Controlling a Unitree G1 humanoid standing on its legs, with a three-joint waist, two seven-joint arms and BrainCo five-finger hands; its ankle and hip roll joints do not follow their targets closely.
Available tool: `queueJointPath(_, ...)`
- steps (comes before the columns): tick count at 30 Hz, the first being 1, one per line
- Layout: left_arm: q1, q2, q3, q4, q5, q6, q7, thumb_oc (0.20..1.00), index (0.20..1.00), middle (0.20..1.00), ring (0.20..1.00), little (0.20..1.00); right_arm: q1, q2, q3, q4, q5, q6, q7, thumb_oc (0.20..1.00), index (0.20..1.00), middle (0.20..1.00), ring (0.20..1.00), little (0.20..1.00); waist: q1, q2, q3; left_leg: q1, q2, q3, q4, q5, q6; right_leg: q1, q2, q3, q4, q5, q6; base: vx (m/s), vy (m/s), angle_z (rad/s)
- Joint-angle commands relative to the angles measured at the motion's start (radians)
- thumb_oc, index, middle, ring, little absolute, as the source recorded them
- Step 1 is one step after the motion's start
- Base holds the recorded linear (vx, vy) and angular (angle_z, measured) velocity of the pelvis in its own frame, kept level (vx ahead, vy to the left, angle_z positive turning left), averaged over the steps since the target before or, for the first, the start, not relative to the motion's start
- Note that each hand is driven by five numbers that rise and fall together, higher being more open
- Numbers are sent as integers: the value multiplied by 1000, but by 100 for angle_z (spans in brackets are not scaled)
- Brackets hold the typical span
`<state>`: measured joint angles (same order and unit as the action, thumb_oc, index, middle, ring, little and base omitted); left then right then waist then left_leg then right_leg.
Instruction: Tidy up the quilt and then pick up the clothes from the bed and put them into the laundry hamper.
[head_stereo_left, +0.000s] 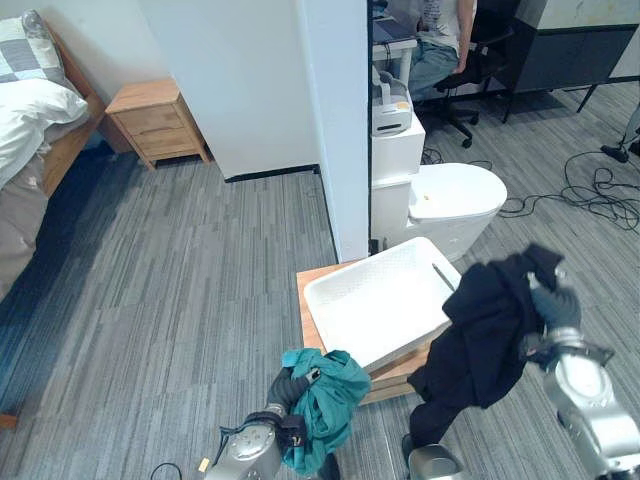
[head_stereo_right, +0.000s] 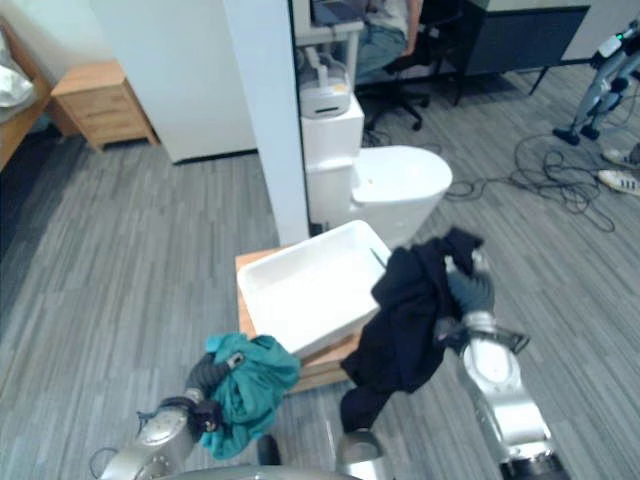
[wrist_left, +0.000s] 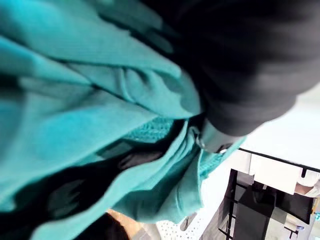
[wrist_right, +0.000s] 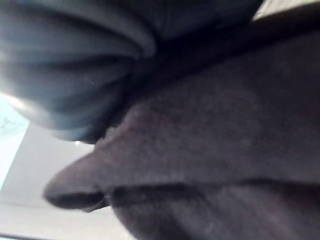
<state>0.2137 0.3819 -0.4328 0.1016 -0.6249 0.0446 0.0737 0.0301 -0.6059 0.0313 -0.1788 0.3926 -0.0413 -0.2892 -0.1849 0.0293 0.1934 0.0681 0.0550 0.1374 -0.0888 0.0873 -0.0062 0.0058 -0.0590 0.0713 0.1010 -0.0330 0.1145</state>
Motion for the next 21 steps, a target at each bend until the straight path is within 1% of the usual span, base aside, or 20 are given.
queueJointPath(1,-72,14,12,7,-3,-63,-34,200,200,200,200,200,-198,-56,-16,-65,-36,36,25,200,200,200,200,200,58,-68,-7,39,-4,19,1,-102,0,27,19,-49,-134,99,34,-36,36,2)
queueJointPath(3,-80,15,13,20,-5,-62,-47,200,200,200,200,200,-263,-80,-6,-62,-33,73,31,200,200,200,200,200,72,-72,-9,37,-5,14,1,-103,-2,33,18,-53,-140,99,34,-24,36,5)
queueJointPath(4,-87,16,13,35,-6,-66,-60,200,200,200,200,200,-323,-100,7,-52,-16,106,40,200,200,200,200,200,82,-75,-11,37,-7,9,1,-104,-4,38,17,-58,-144,99,33,-20,41,4)
queueJointPath(6,-97,15,13,52,-6,-66,-75,200,200,200,200,200,-387,-112,27,-29,-18,135,47,200,200,200,200,200,95,-78,-13,35,-8,4,1,-106,-6,42,15,-66,-148,100,34,-18,35,4)
queueJointPath(7,-106,15,12,66,-6,-64,-86,200,200,200,200,200,-446,-120,50,1,-20,160,47,200,200,200,200,200,105,-81,-15,34,-9,0,1,-106,-8,45,13,-73,-151,100,33,-13,29,7)
queueJointPath(10,-120,10,14,91,-3,-61,-106,200,200,200,200,200,-522,-122,89,55,-37,184,54,200,200,200,200,200,120,-83,-18,32,-11,-6,1,-105,-10,51,11,-83,-156,100,33,-8,21,2)
queueJointPath(15,-141,-1,15,109,3,-40,-126,200,200,200,200,200,-602,-92,155,136,-103,211,53,200,200,200,200,200,141,-84,-18,32,-14,-14,1,-102,-14,62,6,-98,-161,100,32,0,39,6)
queueJointPath(18,-162,-15,16,136,8,-38,-134,200,200,200,200,200,-657,-61,199,190,-117,250,51,200,200,200,200,200,150,-87,-17,34,-18,-19,1,-106,-14,65,4,-102,-161,98,33,0,0,0)
queueJointPath(21,-173,-24,19,141,14,-31,-134,200,200,200,200,200,-673,-33,225,212,-136,289,58,200,200,200,200,200,156,-86,-13,33,-19,-21,1,-106,-14,66,1,-106,-160,97,34,0,0,0)
